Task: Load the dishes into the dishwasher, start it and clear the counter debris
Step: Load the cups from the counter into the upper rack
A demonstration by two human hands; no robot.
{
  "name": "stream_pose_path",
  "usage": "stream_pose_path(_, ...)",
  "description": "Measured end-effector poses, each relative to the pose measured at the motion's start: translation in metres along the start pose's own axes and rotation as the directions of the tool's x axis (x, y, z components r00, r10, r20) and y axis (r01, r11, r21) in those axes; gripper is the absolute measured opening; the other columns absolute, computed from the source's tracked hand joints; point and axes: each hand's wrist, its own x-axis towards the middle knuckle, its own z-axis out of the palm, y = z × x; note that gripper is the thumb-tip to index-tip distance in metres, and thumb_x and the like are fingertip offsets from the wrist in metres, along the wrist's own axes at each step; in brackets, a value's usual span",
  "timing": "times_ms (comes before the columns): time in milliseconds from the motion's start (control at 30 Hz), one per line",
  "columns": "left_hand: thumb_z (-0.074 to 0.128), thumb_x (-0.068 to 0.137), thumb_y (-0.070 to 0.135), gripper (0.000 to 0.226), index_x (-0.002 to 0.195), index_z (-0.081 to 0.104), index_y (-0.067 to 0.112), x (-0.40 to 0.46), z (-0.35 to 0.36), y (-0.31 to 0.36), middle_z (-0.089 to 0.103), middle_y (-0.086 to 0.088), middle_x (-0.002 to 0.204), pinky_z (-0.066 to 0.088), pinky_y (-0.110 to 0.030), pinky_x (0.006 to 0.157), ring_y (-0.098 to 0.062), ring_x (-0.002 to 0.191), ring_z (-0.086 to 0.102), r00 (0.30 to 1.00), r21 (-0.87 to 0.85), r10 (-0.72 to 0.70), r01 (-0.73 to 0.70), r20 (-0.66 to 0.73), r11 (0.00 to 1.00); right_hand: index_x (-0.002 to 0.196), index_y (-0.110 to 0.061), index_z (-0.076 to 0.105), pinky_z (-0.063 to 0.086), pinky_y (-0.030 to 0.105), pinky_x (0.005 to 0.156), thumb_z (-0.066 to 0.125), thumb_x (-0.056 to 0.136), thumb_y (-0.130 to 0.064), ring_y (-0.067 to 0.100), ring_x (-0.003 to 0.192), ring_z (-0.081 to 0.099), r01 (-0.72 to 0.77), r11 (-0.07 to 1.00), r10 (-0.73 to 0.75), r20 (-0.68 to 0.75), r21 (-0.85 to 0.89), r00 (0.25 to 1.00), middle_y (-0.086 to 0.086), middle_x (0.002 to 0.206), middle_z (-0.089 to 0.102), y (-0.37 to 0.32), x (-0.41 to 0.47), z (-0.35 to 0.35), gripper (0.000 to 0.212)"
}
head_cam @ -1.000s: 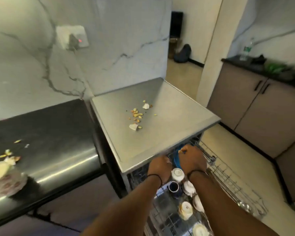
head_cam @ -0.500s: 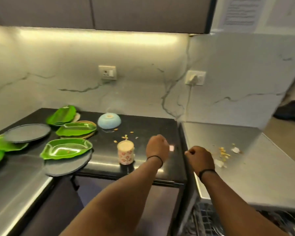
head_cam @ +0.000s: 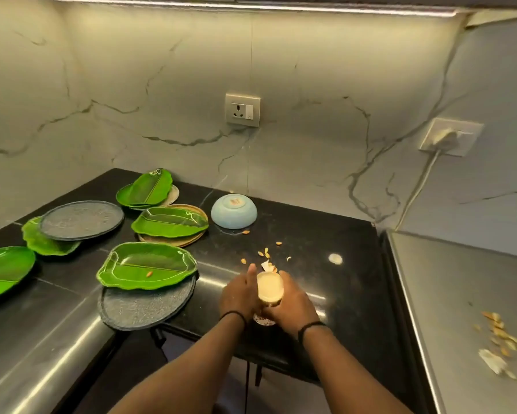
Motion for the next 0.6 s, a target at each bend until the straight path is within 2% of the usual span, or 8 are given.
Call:
stream_pose_path(100,0.022,0.099,0.056,0.066,0.086,0.069,0.011,0.005,0.01,0.002,0.069,-0.016,0.104,0.045,-0.037,0.08,-0.033,0.097,0.061,1.0,-0.021,0.015,-0.015,-0.008,1.0,0.122,-0.033,0.046,0.05,0.031,0.078,0.079,0.06,-0.051,0.018,0.099,0.06,-0.007,1.0,0.006,-0.066,-0.019,0.998,-0.005,0.113,0.064,0.002,0.016,0.001,0.072)
stream_pose_path(233,0.021,0.1,0.055,0.066,0.102,0.071,0.012,0.016,-0.003,0.023,0.067,-0.019,0.114,0.039,-0.035,0.078,-0.035,0.107,0.059,0.996,0.035,0.08,-0.079,-0.032,0.996,0.12,-0.031,0.047,0.047,0.029,0.074,0.077,0.061,-0.058,0.024,0.103,0.062,0.009,0.997,-0.017,-0.119,-0.074,0.993,0.0,0.115,0.065,-0.007,0.027,-0.012,0.071)
stream_pose_path(367,0.023,0.102,0.051,0.065,0.099,0.071,0.007,-0.005,0.014,0.073,0.066,-0.024,0.111,0.043,-0.04,0.083,-0.039,0.106,0.059,0.966,0.013,0.258,-0.258,0.0,0.966,0.113,-0.024,0.049,0.05,0.032,0.076,0.078,0.054,-0.062,0.027,0.103,0.062,-0.019,0.999,0.007,-0.27,-0.041,0.963,0.004,0.114,0.064,0.009,0.003,-0.061,0.076)
stream_pose_path(500,0.027,0.101,0.052,0.065,0.081,0.067,0.004,-0.075,0.075,0.143,0.068,-0.023,0.095,0.044,-0.041,0.078,-0.039,0.094,0.062,0.889,-0.071,0.442,-0.436,0.116,0.897,0.122,-0.018,0.047,0.05,0.035,0.078,0.081,0.059,-0.053,0.031,0.105,0.06,-0.112,0.991,0.069,-0.444,-0.071,0.893,0.01,0.117,0.062,0.067,-0.07,-0.14,0.079)
stream_pose_path(600,0.035,0.1,0.049,0.059,0.078,0.066,0.005,-0.157,0.125,0.2,0.068,-0.022,0.092,0.044,-0.038,0.074,-0.037,0.092,0.062,0.762,-0.113,0.588,-0.582,0.271,0.805,0.128,-0.013,0.047,0.047,0.036,0.081,0.079,0.068,-0.046,0.032,0.109,0.059,-0.201,0.973,0.1,-0.589,-0.109,0.802,0.013,0.12,0.062,0.114,-0.159,-0.202,0.076)
